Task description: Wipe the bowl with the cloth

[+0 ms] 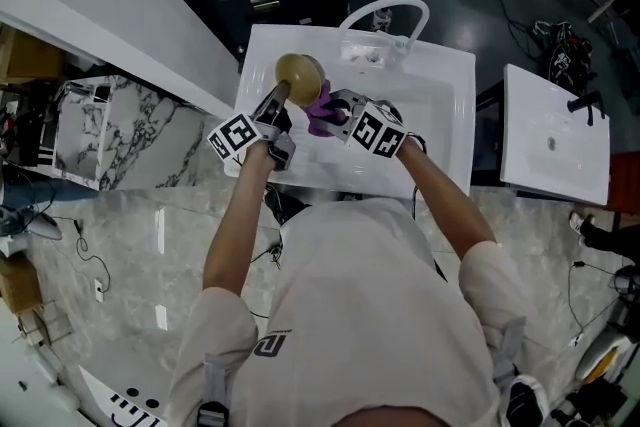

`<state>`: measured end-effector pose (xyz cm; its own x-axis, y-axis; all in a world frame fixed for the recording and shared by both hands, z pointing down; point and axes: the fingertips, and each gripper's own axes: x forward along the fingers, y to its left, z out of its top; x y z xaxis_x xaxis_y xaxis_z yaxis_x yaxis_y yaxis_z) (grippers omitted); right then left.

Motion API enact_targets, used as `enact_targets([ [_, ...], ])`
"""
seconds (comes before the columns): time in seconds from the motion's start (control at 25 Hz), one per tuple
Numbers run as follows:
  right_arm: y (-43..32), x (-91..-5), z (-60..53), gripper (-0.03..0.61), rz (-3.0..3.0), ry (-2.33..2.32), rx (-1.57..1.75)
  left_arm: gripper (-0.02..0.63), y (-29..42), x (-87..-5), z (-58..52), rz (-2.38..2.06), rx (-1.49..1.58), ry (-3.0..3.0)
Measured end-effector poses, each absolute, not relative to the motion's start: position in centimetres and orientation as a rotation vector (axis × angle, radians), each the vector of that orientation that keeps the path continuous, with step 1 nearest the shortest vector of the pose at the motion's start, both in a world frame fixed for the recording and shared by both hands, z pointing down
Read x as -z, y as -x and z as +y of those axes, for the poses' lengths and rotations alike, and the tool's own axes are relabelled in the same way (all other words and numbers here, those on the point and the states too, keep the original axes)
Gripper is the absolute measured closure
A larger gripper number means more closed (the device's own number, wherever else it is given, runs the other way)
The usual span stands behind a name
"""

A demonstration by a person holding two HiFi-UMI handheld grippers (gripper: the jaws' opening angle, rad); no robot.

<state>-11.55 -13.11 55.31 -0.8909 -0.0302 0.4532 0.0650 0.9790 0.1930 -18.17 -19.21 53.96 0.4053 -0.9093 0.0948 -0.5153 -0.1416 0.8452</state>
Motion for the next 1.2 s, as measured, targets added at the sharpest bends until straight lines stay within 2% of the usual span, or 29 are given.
enact_targets([
  [0.12,12.1,-55.3,-12.3,0.518,-2.698,0.045,0.266,0.595,15.3,-51.8,-19.0,-0.966,0.749,-1.797],
  [0.32,12.7,-55.5,-12.0,0.518,-2.753,0.037,0.2,0.595,13.4,-51.5,-17.5,-0.775,0.761,-1.751],
  [0.52,12.3,-53.5,-12.5,0.518,-2.757,0.03,0.405,0.595,12.5,-49.8,-15.4,-0.648,0.743,-1.798],
  [0.68,12.3,-52.8,-12.7,0.517,-2.7,0.047,0.576,0.595,12.7,-49.2,-14.1,-0.589,0.731,-1.807],
  [1.2,10.6,-49.6,-16.8,0.517,-2.62,-0.034,0.767,0.593,11.1,-51.6,-11.8,-0.558,0.595,-1.818],
])
